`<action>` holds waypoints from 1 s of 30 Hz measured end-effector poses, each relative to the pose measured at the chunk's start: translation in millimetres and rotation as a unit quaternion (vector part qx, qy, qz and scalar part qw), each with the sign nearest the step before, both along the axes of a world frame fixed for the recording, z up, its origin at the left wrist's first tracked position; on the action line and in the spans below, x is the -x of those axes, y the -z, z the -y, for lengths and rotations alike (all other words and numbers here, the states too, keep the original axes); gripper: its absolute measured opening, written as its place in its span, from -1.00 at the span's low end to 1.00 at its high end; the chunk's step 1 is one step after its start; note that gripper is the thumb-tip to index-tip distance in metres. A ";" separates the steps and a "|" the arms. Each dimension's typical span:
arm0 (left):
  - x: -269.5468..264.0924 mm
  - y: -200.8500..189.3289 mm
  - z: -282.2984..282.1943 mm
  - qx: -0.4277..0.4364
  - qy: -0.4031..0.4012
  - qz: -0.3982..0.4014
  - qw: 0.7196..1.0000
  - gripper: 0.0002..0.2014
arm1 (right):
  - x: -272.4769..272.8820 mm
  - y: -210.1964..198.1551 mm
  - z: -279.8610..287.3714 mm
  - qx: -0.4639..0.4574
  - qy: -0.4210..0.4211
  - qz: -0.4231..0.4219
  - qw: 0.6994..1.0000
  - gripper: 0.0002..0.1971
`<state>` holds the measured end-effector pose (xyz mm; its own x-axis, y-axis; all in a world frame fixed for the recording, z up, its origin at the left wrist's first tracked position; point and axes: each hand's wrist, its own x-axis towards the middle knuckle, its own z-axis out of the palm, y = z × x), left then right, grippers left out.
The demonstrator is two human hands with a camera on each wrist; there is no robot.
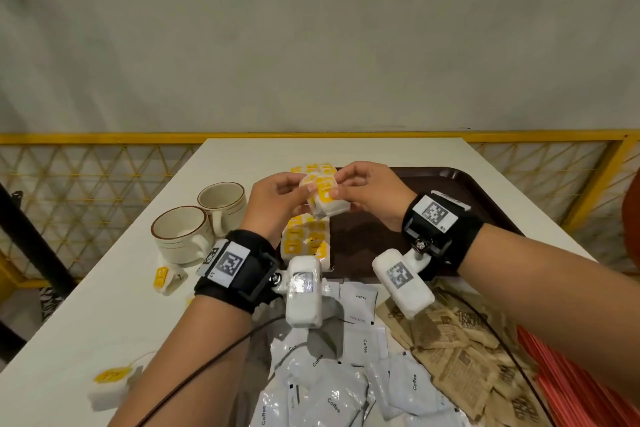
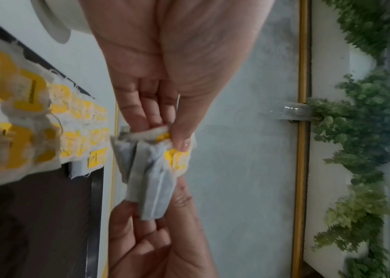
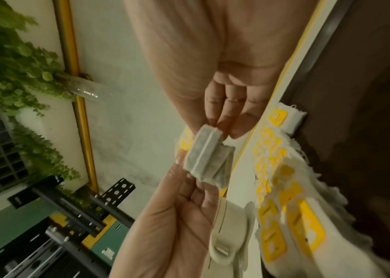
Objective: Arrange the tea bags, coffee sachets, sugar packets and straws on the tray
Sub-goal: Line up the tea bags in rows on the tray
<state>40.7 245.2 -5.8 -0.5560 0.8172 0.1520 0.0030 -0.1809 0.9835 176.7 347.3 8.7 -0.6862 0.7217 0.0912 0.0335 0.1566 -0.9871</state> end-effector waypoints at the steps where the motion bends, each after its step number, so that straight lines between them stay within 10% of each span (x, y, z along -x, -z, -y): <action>1: -0.6 -1.1 -3.6 0.002 0.015 0.010 1.000 -0.91 | -1.8 1.5 -4.7 0.002 0.005 0.000 1.000 -0.81; 13: 31.3 -21.1 -76.7 0.186 0.033 -0.225 0.956 -0.88 | -4.0 23.7 -66.5 -0.041 0.131 0.141 0.981 -0.89; 30: 43.7 -22.7 -80.7 0.208 0.077 -0.204 0.953 -0.91 | 28.4 35.7 -83.9 0.007 0.054 0.191 0.980 -0.66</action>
